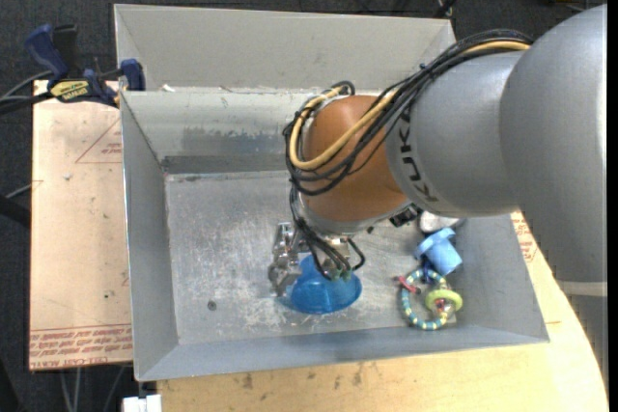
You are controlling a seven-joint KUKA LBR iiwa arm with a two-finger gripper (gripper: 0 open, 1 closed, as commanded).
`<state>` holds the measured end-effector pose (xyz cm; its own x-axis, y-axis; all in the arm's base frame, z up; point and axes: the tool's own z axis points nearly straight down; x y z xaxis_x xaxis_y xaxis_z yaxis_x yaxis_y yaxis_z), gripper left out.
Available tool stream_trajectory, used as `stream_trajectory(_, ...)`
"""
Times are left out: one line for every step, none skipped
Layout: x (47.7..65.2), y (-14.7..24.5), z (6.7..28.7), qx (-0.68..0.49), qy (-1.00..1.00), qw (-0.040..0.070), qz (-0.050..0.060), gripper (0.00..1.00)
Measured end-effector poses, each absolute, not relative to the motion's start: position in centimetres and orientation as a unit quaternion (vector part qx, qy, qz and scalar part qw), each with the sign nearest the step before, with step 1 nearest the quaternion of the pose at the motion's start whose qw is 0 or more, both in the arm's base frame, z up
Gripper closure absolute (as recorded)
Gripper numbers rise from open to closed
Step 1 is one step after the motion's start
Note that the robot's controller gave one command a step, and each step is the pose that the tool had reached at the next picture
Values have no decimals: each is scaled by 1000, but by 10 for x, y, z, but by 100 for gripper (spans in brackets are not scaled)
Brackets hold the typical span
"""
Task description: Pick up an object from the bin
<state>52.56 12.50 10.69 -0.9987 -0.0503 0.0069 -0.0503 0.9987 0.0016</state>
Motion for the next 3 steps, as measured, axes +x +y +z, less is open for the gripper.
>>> stream_trajectory(483,73,169,105,-994,0,-1,0)
stream_trajectory(483,73,169,105,-994,0,-1,0)
stream_trajectory(489,62,150,147,-989,-3,-1,0)
